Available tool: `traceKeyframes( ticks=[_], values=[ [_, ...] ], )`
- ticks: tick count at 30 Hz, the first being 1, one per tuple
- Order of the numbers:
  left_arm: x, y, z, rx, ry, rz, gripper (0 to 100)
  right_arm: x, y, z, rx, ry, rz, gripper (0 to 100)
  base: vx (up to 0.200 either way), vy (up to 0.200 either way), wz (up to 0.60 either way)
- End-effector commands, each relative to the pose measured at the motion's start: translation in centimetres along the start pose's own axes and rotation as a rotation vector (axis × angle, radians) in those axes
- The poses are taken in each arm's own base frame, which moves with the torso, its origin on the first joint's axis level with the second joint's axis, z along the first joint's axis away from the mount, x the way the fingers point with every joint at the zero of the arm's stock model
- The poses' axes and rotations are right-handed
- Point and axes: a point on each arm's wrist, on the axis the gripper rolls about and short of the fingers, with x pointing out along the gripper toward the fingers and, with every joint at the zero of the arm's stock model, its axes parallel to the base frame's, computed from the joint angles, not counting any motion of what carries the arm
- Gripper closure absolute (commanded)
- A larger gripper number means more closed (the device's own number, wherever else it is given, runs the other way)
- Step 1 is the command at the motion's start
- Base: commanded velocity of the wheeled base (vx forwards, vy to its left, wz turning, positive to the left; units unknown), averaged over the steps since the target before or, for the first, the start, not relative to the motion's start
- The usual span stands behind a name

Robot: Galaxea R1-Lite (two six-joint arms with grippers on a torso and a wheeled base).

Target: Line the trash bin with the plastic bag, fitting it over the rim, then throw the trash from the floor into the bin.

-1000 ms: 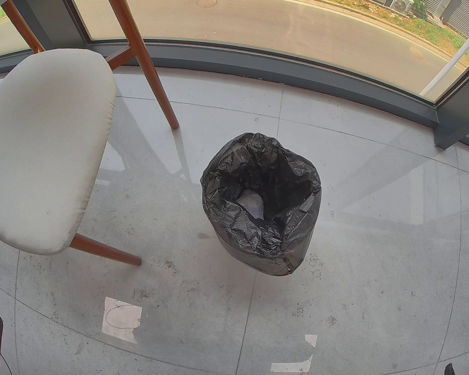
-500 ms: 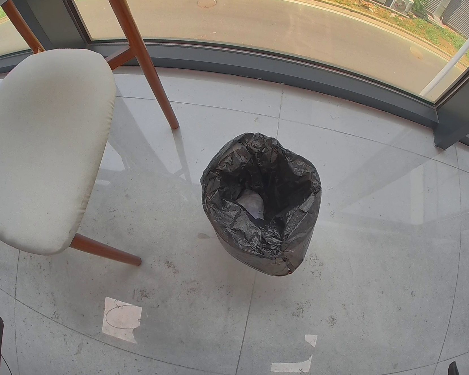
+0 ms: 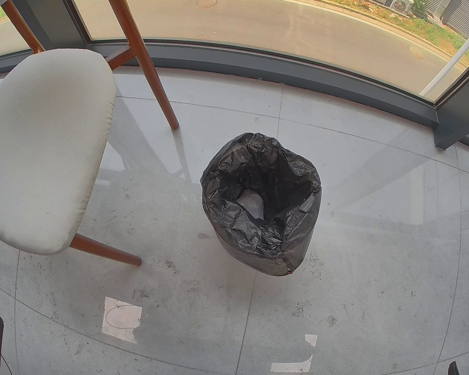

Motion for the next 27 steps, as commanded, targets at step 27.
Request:
traceKeyframes(
  ticks=[27],
  values=[
    [0.16, 0.02, -0.48, 0.001, 0.022, 0.002, 0, 0.16, 0.00, -0.48, 0.001, 0.023, 0.001, 0, 0.000, 0.000, 0.00]
  ],
)
